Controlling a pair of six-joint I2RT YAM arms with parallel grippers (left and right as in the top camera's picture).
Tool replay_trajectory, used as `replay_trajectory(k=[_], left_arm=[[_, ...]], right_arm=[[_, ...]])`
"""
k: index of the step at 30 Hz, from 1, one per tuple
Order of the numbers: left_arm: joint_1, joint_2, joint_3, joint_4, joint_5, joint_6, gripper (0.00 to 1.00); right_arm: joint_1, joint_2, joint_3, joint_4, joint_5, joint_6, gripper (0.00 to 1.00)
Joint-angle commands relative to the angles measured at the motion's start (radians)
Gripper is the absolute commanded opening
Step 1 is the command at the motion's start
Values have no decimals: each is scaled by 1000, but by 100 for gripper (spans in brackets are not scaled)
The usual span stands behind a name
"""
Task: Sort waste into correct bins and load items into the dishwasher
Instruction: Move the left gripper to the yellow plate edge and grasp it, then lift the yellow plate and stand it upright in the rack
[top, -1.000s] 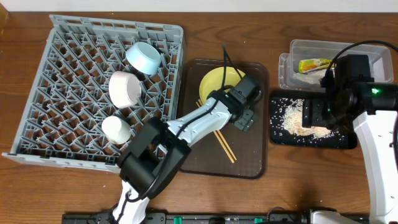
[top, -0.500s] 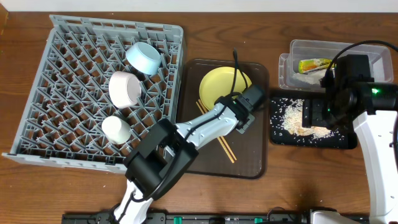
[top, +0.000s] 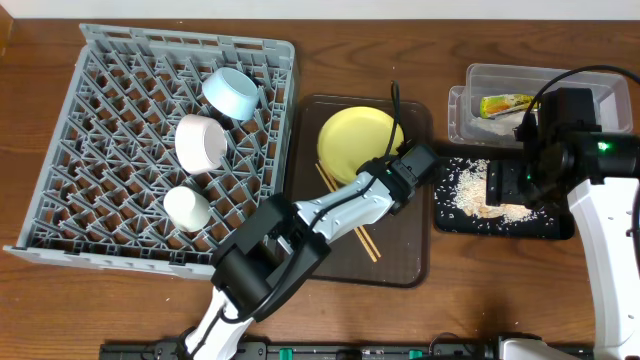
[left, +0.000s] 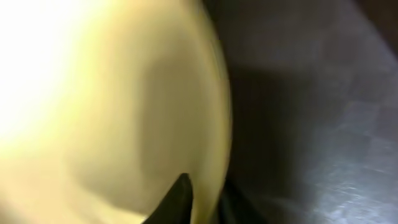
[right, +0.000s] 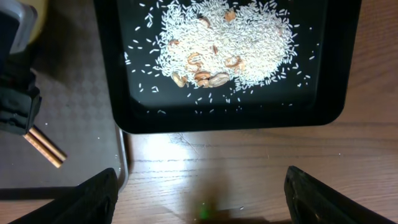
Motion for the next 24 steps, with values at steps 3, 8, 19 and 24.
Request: replay_trajectory(k=[3, 8, 19, 24], left_arm=[[5, 58, -19, -21, -32, 41, 6], [5, 30, -2, -50, -32, 87, 6], [6, -243, 12, -96, -20, 86, 6], [34, -377, 12, -114, 108, 85, 6]], right_arm=[[-18, -13, 17, -8, 10, 15, 83], [-18, -13, 17, -10, 10, 15, 83], [-18, -13, 17, -11, 10, 15, 83], [-18, -13, 17, -11, 10, 15, 82]])
